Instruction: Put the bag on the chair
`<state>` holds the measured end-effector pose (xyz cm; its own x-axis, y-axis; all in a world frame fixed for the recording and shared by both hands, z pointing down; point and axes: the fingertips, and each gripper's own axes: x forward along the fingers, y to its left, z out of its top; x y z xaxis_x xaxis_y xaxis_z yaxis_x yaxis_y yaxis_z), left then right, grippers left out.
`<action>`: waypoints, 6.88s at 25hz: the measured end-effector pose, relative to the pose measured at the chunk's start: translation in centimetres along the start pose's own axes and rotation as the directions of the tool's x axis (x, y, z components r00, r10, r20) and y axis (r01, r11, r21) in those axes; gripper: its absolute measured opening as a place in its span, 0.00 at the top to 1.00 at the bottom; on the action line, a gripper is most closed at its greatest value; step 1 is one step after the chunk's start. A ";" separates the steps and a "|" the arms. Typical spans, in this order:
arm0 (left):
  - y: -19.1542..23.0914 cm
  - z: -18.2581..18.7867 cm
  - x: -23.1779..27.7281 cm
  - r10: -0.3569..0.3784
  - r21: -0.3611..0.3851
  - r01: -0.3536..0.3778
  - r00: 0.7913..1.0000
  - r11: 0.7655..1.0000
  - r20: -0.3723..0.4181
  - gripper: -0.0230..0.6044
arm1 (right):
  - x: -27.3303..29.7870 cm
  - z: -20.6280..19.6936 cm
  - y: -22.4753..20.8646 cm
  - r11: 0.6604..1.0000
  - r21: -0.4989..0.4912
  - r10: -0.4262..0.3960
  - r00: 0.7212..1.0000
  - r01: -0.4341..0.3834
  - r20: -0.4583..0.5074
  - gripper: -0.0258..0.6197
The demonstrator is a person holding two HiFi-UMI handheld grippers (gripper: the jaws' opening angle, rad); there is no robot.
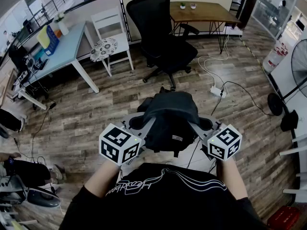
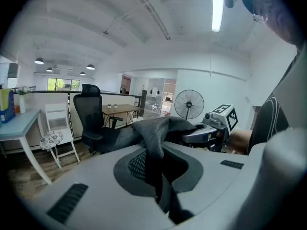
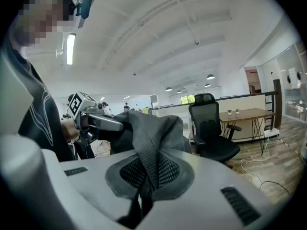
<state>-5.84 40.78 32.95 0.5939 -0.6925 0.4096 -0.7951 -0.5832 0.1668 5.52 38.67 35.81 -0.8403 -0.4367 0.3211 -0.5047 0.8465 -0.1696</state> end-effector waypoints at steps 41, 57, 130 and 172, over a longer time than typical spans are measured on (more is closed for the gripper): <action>0.1 3.2 18.8 -0.226 -0.014 0.226 0.974 0.974 -0.029 0.91 | -3.1 -3.0 -17.4 0.975 0.153 -0.163 0.987 0.163 -0.014 0.95; 23.6 10.9 38.8 -0.293 -0.165 0.280 0.954 0.946 -0.061 0.91 | 16.5 3.6 -41.0 0.956 0.233 -0.152 0.981 0.178 -0.124 0.95; 72.4 15.2 62.2 0.525 -0.440 -0.530 0.839 0.725 -0.143 0.40 | 67.7 14.2 -78.6 0.949 -0.160 0.212 0.927 -0.270 -0.308 0.32; 37.8 26.4 46.5 0.354 -0.215 -0.301 0.893 0.929 0.279 0.91 | 33.9 21.6 -55.9 0.858 -0.077 0.512 0.858 -0.508 0.045 0.97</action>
<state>-5.02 -24.69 34.59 0.2833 -0.9430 0.1747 -0.9439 -0.2419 0.2249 1.01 -30.01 36.04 -0.9881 0.0447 0.1471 0.0087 0.9716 -0.2363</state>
